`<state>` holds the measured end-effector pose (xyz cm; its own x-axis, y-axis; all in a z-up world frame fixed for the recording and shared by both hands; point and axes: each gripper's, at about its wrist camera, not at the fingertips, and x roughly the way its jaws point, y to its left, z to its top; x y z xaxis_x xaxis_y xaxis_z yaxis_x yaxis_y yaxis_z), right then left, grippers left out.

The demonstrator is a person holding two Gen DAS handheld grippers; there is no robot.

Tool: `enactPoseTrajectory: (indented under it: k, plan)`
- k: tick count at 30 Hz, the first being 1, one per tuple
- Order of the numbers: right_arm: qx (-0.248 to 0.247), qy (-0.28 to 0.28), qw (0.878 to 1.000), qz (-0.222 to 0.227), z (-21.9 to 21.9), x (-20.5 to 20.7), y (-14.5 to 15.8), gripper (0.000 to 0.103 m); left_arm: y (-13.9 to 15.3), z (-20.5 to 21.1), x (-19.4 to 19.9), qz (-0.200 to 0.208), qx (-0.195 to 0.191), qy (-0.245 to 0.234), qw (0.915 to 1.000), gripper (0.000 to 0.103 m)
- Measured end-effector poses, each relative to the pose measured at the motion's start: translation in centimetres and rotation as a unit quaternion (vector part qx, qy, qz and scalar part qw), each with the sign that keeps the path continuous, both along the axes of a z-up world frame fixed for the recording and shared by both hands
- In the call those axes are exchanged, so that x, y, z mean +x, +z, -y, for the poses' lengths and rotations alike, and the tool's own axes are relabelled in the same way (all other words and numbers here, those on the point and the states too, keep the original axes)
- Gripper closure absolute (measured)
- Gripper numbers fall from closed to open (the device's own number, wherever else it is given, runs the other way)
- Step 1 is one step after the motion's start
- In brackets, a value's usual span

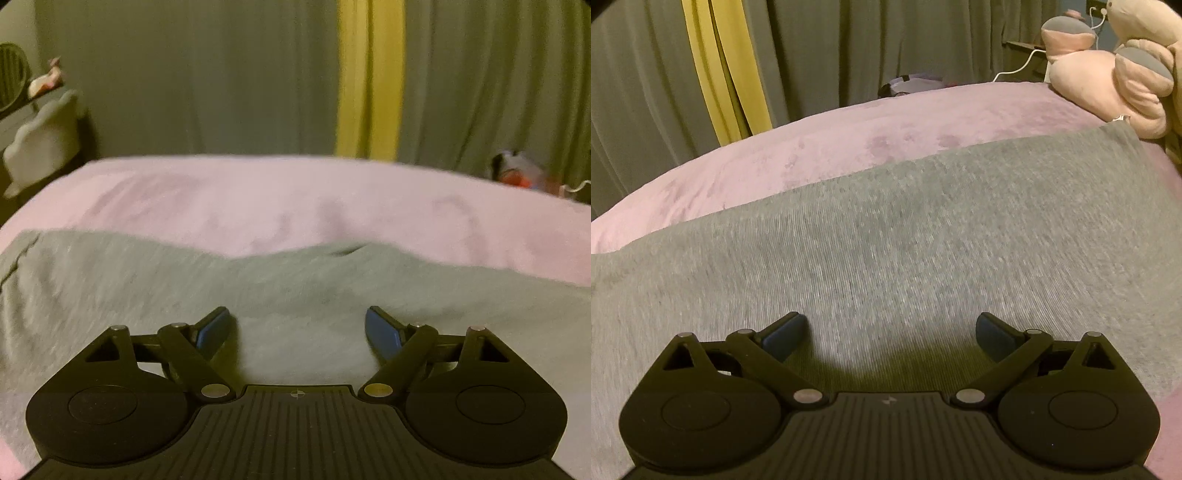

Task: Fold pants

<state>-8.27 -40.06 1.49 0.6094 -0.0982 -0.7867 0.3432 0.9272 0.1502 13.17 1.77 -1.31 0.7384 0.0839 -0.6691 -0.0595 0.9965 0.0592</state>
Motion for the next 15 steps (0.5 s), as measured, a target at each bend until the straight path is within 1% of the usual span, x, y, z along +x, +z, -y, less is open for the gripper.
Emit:
enactPoseTrajectory:
  k: [1, 2, 4, 5, 6, 7, 8, 9, 10, 11, 13, 14, 15]
  plan:
    - [0.0, -0.002, 1.0, 0.003, 0.0, 0.1, -0.1, 0.004, 0.5, 1.1, -0.3, 0.011, 0.002, -0.02, 0.9997, 0.017]
    - [0.0, -0.003, 1.0, 0.005, 0.0, 0.2, -0.1, 0.004, 0.9, 2.5, -0.3, 0.019, 0.007, -0.042, 0.9989, 0.014]
    - [-0.001, -0.003, 1.0, 0.007, 0.1, 0.2, -0.2, 0.004, 1.1, 5.2, -0.4, 0.028, 0.027, -0.084, 0.9957, 0.01]
    - [0.0, -0.003, 1.0, 0.008, 0.1, 0.2, -0.2, 0.004, 0.9, 6.4, -0.3, 0.024, 0.034, -0.102, 0.9939, 0.01]
    - [0.001, -0.003, 1.0, 0.009, 0.2, 0.2, -0.2, 0.004, 0.4, 8.2, -0.5, 0.012, 0.041, -0.117, 0.9922, 0.01]
    - [0.002, -0.004, 1.0, 0.01, 0.2, 0.2, -0.2, 0.004, -0.5, 9.2, 0.0, -0.006, 0.051, -0.122, 0.9911, 0.009]
    - [0.003, -0.004, 1.0, 0.011, 0.3, 0.2, -0.3, 0.004, -1.7, 9.8, 0.8, -0.031, 0.069, -0.115, 0.9905, 0.007]
    - [0.003, -0.005, 1.0, 0.012, 0.3, 0.2, -0.3, 0.003, -2.4, 10.1, 1.3, -0.042, 0.076, -0.102, 0.991, 0.004]
    - [0.003, -0.006, 1.0, 0.013, 0.3, 0.2, -0.3, 0.003, -2.7, 9.7, 1.4, -0.037, 0.068, -0.087, 0.9933, 0.0]
    - [0.003, -0.007, 1.0, 0.014, 0.3, 0.2, -0.3, 0.004, -2.7, 9.3, 1.6, -0.038, 0.049, -0.075, 0.9952, 0.0]
    - [0.001, -0.008, 1.0, 0.016, 0.3, 0.2, -0.4, 0.003, -2.4, 8.5, 1.7, -0.05, 0.028, -0.068, 0.996, 0.001]
    - [0.0, -0.008, 1.0, 0.018, 0.3, 0.2, -0.4, 0.004, -2.1, 7.8, 1.6, -0.049, 0.026, -0.064, 0.9964, 0.001]
    - [-0.001, -0.009, 1.0, 0.019, 0.3, 0.1, -0.4, 0.004, -2.0, 7.2, 1.8, -0.046, 0.032, -0.056, 0.9968, 0.001]
